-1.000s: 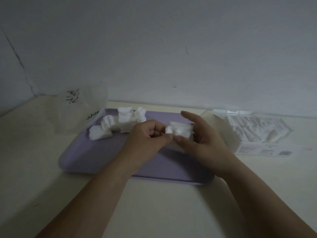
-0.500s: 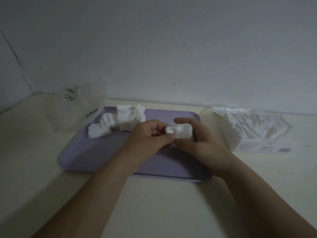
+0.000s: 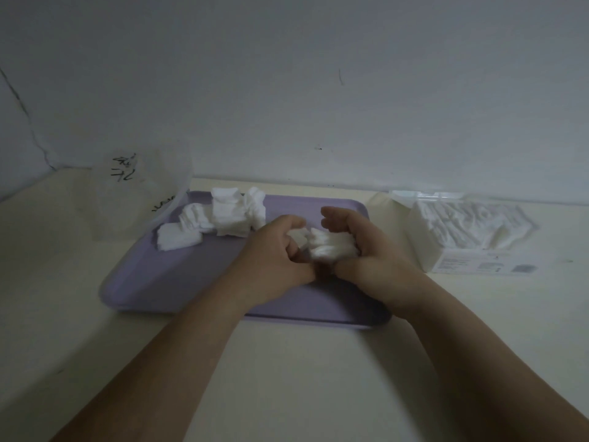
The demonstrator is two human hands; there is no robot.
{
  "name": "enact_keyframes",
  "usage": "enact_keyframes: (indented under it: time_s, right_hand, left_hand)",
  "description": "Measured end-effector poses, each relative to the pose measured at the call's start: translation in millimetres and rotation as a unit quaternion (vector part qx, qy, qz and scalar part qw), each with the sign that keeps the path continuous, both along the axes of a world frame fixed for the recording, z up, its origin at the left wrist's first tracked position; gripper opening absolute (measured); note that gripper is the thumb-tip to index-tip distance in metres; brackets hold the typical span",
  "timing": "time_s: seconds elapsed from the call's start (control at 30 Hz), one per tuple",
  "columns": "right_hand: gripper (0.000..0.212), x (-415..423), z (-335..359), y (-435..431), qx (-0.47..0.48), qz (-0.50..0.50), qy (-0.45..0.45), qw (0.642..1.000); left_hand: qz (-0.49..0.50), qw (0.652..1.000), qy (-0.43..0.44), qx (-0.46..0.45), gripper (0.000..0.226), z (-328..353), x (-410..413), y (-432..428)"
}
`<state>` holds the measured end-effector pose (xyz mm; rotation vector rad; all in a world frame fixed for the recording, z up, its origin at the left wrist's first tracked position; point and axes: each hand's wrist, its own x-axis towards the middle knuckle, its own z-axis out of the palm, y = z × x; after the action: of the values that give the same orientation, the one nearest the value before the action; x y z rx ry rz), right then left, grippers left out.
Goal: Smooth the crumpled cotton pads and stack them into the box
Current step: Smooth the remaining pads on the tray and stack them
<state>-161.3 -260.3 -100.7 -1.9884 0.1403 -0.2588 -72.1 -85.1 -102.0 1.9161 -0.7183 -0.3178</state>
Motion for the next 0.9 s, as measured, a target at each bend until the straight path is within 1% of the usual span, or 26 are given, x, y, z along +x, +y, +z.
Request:
enact_keyframes:
  time_s: [0.07, 0.1, 0.13, 0.2, 0.33, 0.4, 0.5, 0.57, 0.63, 0.7, 0.73, 0.8, 0.87, 0.9]
  right_hand:
    - [0.079, -0.5, 4.0, 4.5, 0.078, 0.003, 0.002, 0.997]
    - [0.077, -0.1, 5.0, 6.0, 0.106, -0.003, 0.001, 0.994]
    - [0.071, 1.6, 4.4, 6.4, 0.115, -0.015, -0.002, 0.993]
    - [0.054, 4.7, -0.4, 6.8, 0.09, -0.047, -0.012, 0.995]
    - [0.043, 8.5, -7.2, 10.4, 0.037, -0.059, -0.016, 0.997]
    - [0.041, 8.7, -6.4, 13.1, 0.03, -0.047, -0.008, 0.998]
    - [0.04, 7.8, -4.3, 15.6, 0.038, -0.039, -0.01, 0.998]
    - [0.039, 6.8, -1.2, 13.7, 0.091, -0.031, -0.013, 0.995]
    - [0.042, 4.3, 3.2, 8.9, 0.137, -0.008, -0.011, 0.991]
    - [0.047, 1.5, 5.6, 5.7, 0.133, 0.028, -0.008, 0.991]
    - [0.045, 1.1, 5.1, 5.4, 0.121, 0.036, -0.011, 0.992]
    - [0.039, 1.3, 1.9, 5.0, 0.106, 0.02, -0.021, 0.994]
    - [0.035, 3.5, -2.2, 3.7, 0.121, -0.002, -0.032, 0.992]
    - [0.037, 4.3, -3.2, 2.8, 0.139, -0.011, -0.033, 0.99]
  left_hand:
    - [-0.023, 0.999, -0.037, 0.01, 0.028, 2.0, -1.8, -2.1]
    - [-0.024, 0.998, -0.05, 0.017, 0.022, 3.4, -3.0, -3.4]
    - [-0.022, 0.998, -0.054, 0.021, 0.021, 4.0, -3.5, -4.9]
    - [-0.021, 0.999, -0.027, 0.016, 0.025, 3.2, -4.1, -7.8]
    - [-0.031, 1.0, 0.005, 0.003, 0.027, 3.3, -5.6, -11.0]
    - [-0.034, 0.999, 0.001, 0.003, 0.025, 3.6, -6.3, -11.6]
    - [-0.039, 0.999, -0.021, 0.005, 0.014, 1.4, -5.7, -11.5]
    - [-0.014, 0.999, -0.035, 0.005, 0.013, 1.3, -3.3, -8.6]
    - [0.013, 0.999, -0.037, 0.003, 0.01, 4.4, 0.0, -4.3]
    - [0.023, 0.999, -0.023, -0.008, 0.007, 6.6, 3.6, 0.6]
    - [0.021, 0.999, -0.014, -0.019, 0.007, 7.4, 4.3, 3.0]
    - [0.008, 0.999, -0.001, -0.035, 0.009, 7.3, 4.9, 5.8]
    - [0.009, 0.999, 0.012, -0.043, 0.009, 6.9, 4.7, 5.5]
    - [0.017, 0.999, 0.02, -0.047, 0.011, 7.0, 4.5, 4.6]
